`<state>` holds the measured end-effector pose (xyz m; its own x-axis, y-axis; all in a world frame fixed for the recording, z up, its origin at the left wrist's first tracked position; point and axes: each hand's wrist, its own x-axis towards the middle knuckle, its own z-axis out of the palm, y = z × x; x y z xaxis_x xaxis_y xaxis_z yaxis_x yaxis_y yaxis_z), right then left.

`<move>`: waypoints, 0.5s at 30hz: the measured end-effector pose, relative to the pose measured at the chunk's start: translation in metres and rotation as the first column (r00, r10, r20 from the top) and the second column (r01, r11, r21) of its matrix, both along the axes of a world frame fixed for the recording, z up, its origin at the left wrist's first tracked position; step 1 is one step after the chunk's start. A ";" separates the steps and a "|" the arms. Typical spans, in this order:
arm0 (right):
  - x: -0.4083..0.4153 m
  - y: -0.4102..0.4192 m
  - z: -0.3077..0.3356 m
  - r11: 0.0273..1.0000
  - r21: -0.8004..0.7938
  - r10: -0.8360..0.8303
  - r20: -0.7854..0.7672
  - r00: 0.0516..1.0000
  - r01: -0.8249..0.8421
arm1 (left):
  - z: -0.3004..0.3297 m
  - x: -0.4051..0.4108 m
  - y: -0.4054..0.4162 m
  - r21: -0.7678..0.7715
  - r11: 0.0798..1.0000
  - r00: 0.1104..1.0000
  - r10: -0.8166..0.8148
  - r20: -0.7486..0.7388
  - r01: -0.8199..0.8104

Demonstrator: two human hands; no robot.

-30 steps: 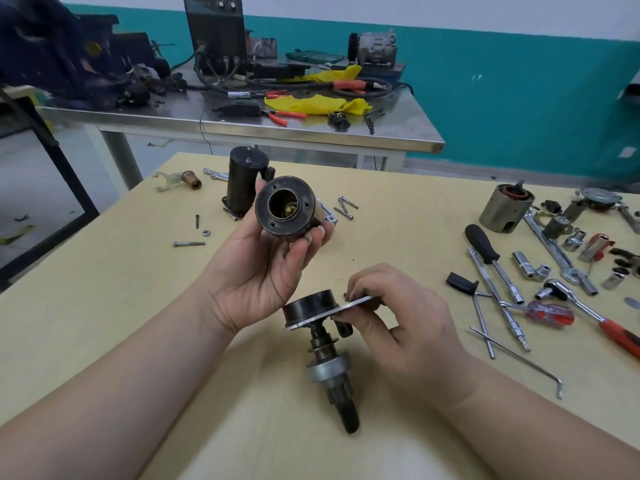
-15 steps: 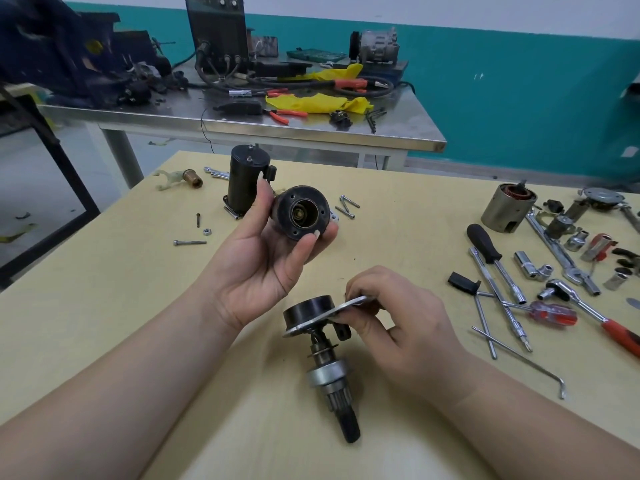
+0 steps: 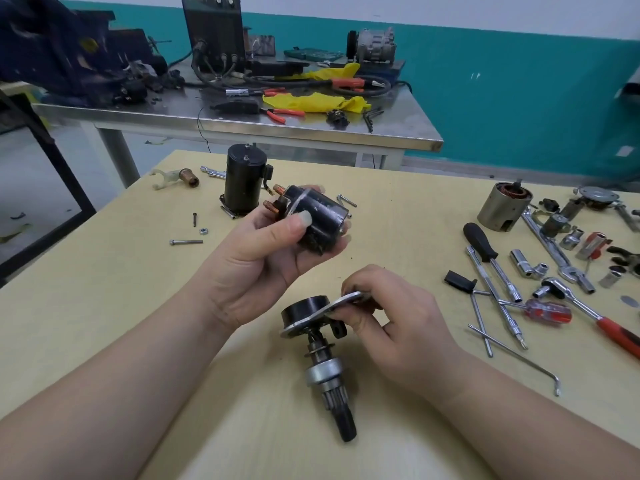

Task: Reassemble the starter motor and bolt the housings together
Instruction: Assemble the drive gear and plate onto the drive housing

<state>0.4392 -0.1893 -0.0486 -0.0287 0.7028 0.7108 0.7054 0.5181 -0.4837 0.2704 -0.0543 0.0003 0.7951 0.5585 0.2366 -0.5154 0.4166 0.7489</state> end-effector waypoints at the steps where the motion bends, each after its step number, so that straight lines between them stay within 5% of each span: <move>1: 0.000 0.000 0.000 1.000 -0.004 -0.009 0.000 1.000 0.009 | 0.000 0.000 -0.001 0.012 1.000 1.000 0.005 -0.007 -0.005; 9: 0.000 0.000 -0.001 0.999 -0.027 -0.040 0.008 0.999 0.040 | 0.002 0.000 -0.003 -0.014 0.993 0.965 0.107 -0.238 -0.114; 15: -0.001 0.000 -0.001 0.998 -0.046 -0.050 0.012 0.999 0.050 | 0.001 0.002 0.001 -0.062 0.995 0.982 0.072 -0.172 -0.084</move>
<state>0.4382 -0.1890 -0.0492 -0.0002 0.7355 0.6775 0.7352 0.4594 -0.4984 0.2720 -0.0532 0.0012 0.7736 0.6307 0.0612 -0.4165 0.4334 0.7992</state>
